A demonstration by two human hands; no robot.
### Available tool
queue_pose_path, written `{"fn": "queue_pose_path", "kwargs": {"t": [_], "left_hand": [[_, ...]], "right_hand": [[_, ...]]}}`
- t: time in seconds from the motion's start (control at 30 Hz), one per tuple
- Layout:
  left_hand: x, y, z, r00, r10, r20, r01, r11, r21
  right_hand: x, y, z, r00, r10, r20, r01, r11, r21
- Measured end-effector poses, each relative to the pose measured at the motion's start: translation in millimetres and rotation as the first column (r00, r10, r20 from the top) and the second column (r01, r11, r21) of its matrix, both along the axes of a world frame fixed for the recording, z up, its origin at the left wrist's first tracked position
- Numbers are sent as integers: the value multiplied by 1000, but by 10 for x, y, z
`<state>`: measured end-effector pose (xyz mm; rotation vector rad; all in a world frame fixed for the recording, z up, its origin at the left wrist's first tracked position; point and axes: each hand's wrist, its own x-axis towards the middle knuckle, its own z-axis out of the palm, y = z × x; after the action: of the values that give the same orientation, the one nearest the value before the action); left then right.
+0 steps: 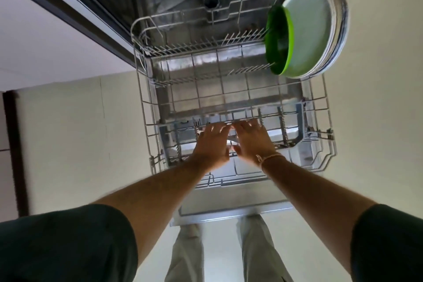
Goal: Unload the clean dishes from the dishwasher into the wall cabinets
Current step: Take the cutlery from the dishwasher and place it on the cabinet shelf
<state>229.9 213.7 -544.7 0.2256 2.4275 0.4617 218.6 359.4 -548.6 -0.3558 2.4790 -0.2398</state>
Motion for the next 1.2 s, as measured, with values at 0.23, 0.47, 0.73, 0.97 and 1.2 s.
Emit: {"fn": "queue_pose_path", "kwargs": {"t": [0.23,0.47,0.73,0.97,1.2], "left_hand": [[101,-38,-167,976,-108,-189,90,991,-100],[57,-33,-189,963,-145,-229,129,988,-84],[23,-38,-222,985,-100,-137,105,994,25],[-115,-133,2,999,39,21,-42,989,140],[-411,-377,800,990,82,115,-113,950,291]], "right_hand": [[134,58,-184,982,122,-147,-111,991,80],[91,56,-179,969,188,-161,-182,982,48],[23,39,-149,991,130,-17,-130,991,27],[-235,75,125,984,-63,167,86,987,-136],[-642,123,1018,896,-259,361,378,872,-310]]}}
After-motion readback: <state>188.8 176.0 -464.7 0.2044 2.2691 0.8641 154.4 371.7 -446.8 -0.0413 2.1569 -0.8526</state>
